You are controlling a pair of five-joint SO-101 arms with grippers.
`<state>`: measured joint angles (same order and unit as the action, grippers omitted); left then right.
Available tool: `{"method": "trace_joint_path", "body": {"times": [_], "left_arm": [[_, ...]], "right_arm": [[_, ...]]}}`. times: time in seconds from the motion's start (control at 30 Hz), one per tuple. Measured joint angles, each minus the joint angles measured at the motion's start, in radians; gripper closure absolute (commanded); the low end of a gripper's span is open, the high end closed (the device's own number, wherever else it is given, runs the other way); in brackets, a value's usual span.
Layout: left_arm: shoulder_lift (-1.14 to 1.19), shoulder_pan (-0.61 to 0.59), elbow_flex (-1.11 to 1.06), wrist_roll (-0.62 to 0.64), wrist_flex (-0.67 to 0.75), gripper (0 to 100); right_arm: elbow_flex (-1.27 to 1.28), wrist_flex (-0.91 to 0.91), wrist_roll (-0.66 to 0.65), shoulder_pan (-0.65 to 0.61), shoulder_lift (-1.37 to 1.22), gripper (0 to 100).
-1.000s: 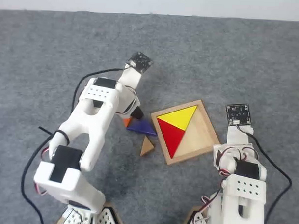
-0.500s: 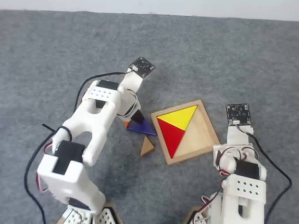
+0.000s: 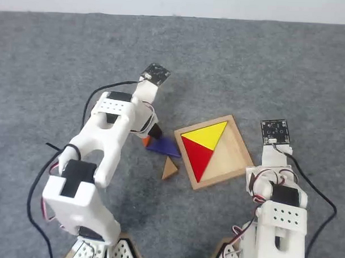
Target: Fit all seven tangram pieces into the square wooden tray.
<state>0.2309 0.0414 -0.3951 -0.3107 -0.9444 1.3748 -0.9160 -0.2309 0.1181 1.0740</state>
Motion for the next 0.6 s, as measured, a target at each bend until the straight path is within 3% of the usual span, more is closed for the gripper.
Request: {"method": "trace_joint_path", "body": {"times": [0.33, 0.6], "left_arm": [[-0.002, 0.002, 0.000, 0.040, 0.000, 81], [-0.012, 0.077, -0.028, 0.040, 0.000, 82]], "right_arm": [[0.000, 0.000, 0.000, 0.000, 0.000, 88.6], [0.000, 0.000, 0.000, 0.000, 0.000, 88.6]]}}
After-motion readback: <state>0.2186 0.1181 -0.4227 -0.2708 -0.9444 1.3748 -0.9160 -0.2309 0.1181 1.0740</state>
